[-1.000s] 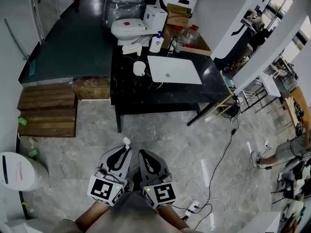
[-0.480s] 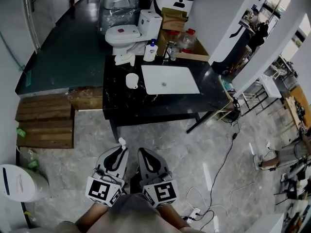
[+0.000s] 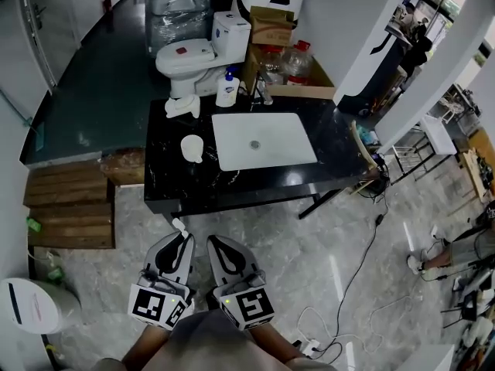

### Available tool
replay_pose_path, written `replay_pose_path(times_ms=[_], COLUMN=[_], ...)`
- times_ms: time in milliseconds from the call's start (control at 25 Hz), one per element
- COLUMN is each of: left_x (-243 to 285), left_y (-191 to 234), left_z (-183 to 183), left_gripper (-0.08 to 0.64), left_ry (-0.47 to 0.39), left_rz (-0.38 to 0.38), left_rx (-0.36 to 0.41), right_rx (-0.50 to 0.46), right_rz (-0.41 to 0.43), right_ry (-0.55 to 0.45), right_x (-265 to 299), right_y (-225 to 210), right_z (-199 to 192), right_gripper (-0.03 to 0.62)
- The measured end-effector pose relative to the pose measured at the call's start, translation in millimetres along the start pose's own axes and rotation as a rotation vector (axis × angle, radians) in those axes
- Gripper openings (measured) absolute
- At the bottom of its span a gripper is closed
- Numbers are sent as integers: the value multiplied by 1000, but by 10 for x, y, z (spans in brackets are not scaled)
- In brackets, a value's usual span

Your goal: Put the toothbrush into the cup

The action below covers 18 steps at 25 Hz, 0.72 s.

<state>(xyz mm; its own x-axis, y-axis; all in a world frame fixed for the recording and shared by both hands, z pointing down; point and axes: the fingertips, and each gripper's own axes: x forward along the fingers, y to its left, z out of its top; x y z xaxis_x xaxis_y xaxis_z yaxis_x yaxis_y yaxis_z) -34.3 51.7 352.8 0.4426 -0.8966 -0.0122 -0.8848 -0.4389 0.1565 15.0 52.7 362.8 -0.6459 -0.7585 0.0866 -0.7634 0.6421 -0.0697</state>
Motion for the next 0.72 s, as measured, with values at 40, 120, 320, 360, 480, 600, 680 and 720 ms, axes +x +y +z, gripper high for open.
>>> replay_pose_path(times_ms=[40,120,320,360,480,600,680,720], left_x=[91,276,615,655,751,811,848,866], left_y=[-1,-8,58,71,100,118,131,140], left_z=[-10,-33,-86,-81,-38,-14,-12,-14], left_gripper=[48,48,48,48,48,48,48,48], left_ry=[2,7,19,19,24,36,43,45], left_rz=[6,13,52,61,77,81,85,87], left_rx=[-3,-7,2,1,-1,6,10,11], right_rx=[1,3,20,25,34,46,53,55], right_rz=[9,21,55,62,75,78,82,85], right_ry=[2,5,35,41,41,33,32,33], right_x=[34,97,287,314,372,407,435,453], right_y=[-76,-238,-560,-608,-712,-767,-799,-815], right_z=[7,14,-89,-100,-54,-20,-23,-29], right_gripper=[6,6,6,6,6,6,6,6])
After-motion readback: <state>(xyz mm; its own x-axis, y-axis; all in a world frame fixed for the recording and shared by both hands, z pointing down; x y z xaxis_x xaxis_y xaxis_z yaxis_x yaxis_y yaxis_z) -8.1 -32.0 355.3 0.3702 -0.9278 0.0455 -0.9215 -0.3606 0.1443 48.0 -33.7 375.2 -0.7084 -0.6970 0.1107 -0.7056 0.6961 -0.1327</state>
